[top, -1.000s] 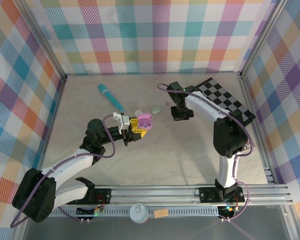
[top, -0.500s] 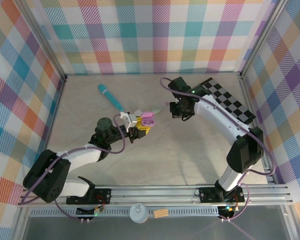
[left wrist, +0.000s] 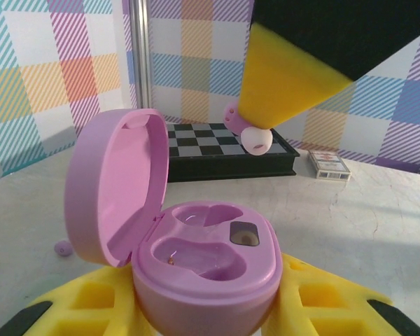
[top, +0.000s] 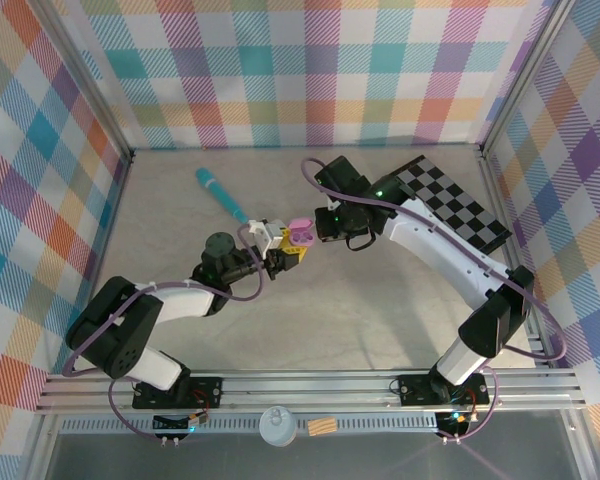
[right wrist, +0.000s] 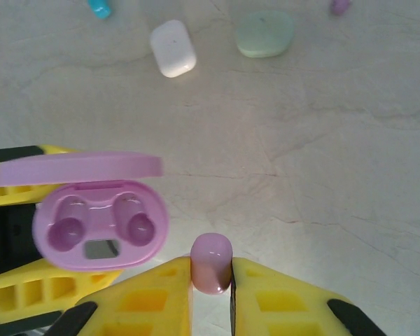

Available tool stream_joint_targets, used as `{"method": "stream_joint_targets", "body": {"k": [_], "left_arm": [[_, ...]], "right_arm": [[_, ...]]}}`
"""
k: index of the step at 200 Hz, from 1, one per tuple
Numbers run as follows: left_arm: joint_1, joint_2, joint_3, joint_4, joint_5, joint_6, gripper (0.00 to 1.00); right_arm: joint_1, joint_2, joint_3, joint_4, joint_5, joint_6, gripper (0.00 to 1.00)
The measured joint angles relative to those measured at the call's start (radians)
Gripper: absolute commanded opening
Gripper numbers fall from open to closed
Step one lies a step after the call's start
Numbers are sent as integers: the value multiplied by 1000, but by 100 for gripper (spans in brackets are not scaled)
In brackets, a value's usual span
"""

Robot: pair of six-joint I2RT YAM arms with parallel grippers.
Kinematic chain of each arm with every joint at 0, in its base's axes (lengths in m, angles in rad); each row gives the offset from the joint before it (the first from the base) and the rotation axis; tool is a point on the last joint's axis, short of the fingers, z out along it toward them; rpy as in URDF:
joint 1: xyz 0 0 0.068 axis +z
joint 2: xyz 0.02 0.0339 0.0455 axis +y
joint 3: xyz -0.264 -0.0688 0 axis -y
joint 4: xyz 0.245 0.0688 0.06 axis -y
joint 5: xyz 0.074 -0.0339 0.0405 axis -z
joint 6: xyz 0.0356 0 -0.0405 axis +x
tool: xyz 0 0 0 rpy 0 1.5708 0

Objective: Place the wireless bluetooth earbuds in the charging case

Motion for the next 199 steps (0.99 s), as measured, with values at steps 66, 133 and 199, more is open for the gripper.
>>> {"method": "stream_joint_targets", "body": {"k": [66,133,199], "left_arm": [[-31,11,27,-9,-26,29,32],[-39,6,28,-47,-42,48,32],[-40,-2,28,-55,-68,52,32]], "right_arm": [[50,55,65,27,-38,8,19],[58,106,71,28,-48,7,19],[66,116,89,26,-55,6,20]]}}
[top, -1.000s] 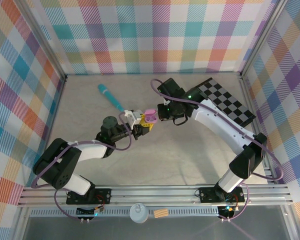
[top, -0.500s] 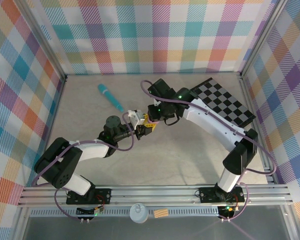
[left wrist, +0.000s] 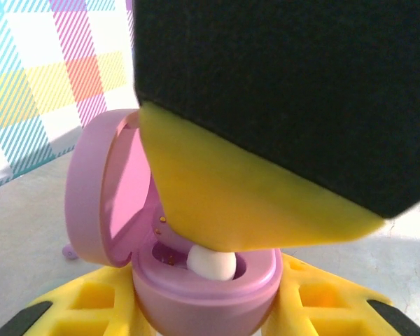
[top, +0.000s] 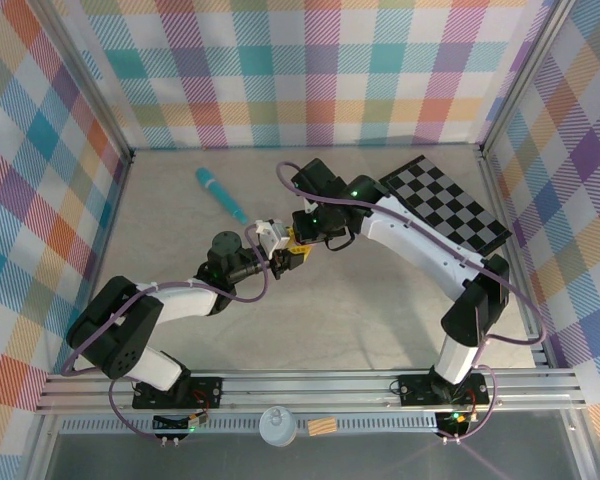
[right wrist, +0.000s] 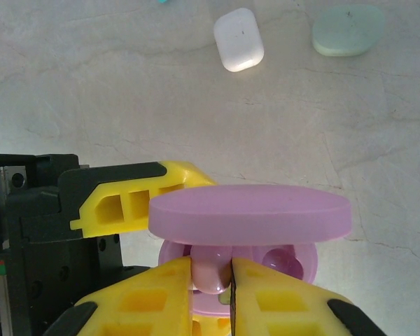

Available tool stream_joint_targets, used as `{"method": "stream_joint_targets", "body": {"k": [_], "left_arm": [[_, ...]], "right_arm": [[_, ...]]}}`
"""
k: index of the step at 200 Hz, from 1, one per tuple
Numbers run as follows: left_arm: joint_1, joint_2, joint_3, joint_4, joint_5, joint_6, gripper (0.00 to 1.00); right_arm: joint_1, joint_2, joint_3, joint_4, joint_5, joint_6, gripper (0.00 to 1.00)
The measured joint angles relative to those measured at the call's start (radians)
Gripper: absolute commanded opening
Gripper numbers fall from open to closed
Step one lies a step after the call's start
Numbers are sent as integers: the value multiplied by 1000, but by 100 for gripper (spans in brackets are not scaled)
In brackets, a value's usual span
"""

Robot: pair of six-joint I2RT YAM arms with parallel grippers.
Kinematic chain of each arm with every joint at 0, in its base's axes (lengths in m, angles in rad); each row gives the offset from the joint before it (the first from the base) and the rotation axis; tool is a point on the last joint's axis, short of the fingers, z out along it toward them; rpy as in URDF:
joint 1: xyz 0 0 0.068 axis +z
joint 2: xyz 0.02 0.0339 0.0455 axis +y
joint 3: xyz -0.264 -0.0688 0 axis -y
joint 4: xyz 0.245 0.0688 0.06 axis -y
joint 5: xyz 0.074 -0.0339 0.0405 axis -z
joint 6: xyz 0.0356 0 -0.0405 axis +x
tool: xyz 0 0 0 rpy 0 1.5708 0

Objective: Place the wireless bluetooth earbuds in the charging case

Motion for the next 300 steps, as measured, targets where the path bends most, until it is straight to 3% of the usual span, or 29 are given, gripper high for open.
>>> {"method": "stream_joint_targets", "body": {"k": [87,149,203,238,300], "left_arm": [[0,-4,8,-22,-7,0,32],[-1,-7,10,-21,-7,0,32],[0,-8,4,33,-6,-1,32],[0,-21,-9,50,3,-1,32],[0,-71,-10,60,24,-2,32]], "right_arm": [[6,15,27,-12,-4,-12,33],[10,8,27,-2,-7,-14,34],[10,-150,-112,112,16,-11,40],[-15,-250,-166,167,13,-11,36],[-31,-177,-165,182,-33,-14,17]]}}
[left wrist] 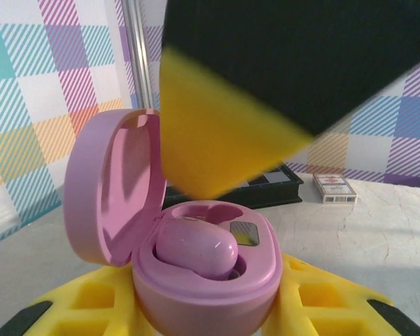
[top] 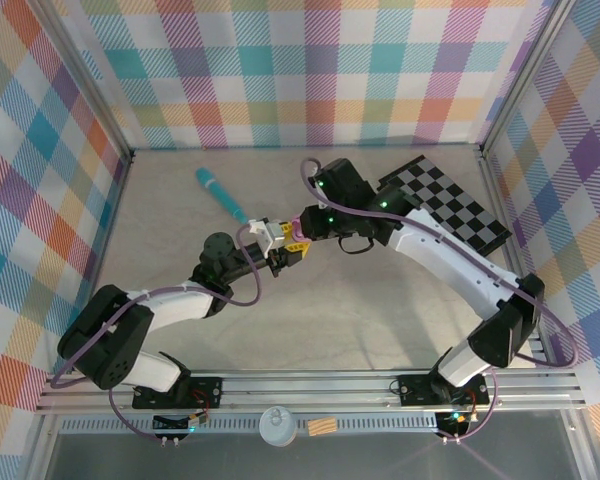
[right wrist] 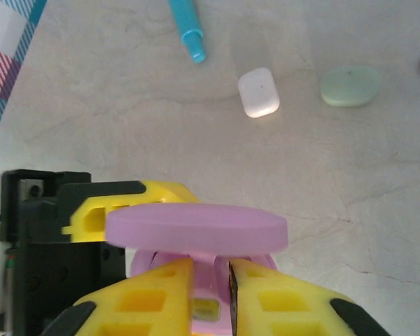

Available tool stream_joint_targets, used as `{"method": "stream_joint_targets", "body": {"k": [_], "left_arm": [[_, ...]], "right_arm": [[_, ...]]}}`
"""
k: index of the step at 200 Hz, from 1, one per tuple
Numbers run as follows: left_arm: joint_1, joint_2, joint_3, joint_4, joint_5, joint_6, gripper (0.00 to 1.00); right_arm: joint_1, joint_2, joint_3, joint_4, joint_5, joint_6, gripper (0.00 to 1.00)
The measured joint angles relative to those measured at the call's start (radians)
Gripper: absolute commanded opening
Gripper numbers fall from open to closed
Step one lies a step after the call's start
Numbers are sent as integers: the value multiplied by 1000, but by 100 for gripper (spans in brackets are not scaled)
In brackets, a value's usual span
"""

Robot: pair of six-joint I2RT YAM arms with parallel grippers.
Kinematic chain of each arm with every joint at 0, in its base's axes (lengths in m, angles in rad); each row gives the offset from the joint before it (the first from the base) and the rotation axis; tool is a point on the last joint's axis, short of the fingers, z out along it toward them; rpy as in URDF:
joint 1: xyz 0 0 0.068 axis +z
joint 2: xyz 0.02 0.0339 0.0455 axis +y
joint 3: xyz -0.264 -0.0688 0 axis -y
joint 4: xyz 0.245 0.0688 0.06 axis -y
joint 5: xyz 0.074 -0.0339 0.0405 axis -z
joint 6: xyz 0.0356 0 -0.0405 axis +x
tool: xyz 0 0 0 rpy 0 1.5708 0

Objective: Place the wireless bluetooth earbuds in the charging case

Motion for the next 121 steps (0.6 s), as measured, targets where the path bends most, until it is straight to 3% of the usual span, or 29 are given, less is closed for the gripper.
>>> {"method": "stream_joint_targets", "body": {"k": [45,121], "left_arm": [[0,-8,0,-2,4,0,32],[1,-8,-3,-5,6,0,32]], "right_arm": [[-2,12,0,1,-42,0,15],[-9,23,6,-11,-48,-16,22]]}}
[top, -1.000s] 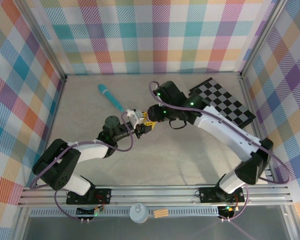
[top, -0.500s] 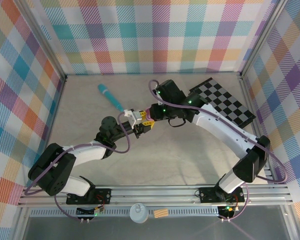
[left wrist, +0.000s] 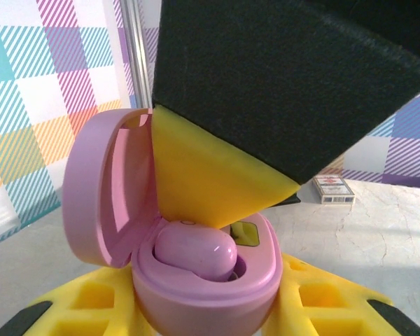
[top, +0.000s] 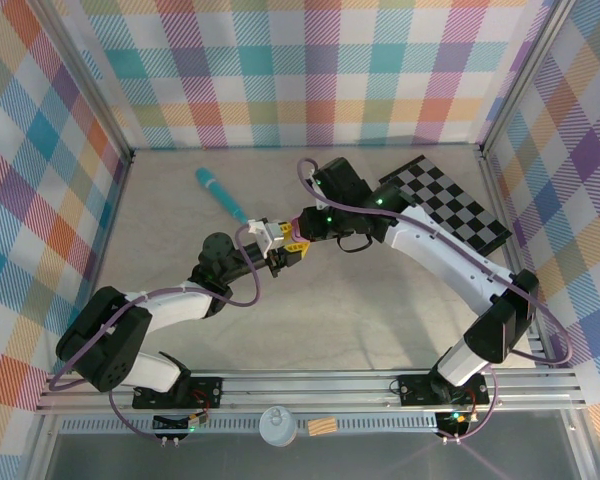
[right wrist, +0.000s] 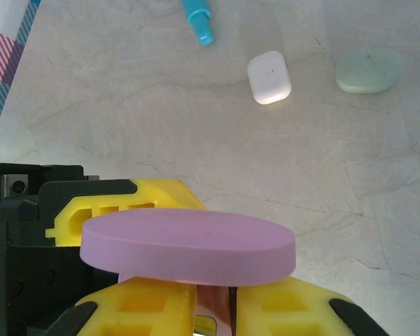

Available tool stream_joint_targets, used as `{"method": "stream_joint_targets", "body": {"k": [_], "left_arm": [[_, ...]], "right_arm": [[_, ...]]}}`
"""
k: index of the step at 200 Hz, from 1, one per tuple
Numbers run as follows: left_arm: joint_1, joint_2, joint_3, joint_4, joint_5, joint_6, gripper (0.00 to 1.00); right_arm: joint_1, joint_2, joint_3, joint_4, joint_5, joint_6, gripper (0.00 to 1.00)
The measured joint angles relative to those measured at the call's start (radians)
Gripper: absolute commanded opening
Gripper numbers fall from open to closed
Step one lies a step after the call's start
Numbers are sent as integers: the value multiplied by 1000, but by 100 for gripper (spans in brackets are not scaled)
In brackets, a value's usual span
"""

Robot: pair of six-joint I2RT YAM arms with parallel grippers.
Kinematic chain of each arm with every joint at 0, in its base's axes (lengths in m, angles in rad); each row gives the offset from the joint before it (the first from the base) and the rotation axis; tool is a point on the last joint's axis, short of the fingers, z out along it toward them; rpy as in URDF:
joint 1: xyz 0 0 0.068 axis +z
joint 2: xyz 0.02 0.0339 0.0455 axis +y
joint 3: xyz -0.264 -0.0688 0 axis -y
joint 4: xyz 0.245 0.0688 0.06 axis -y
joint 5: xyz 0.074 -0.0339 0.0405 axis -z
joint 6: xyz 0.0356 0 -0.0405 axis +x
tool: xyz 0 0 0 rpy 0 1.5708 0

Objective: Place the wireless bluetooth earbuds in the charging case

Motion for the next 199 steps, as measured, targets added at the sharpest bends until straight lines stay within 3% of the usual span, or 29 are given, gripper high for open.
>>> {"method": "stream_joint_targets", "body": {"k": [149,172,199], "left_arm": [[0,-5,-3,-21,-3,0,32],[0,-8,-3,-35,-3,1,32],[0,-17,-3,-31,-3,4,32]], "right_arm": [[5,2,1,35,-55,-8,17],[5,7,3,33,-58,-8,25],[6,7,3,34,-72,-6,27]]}}
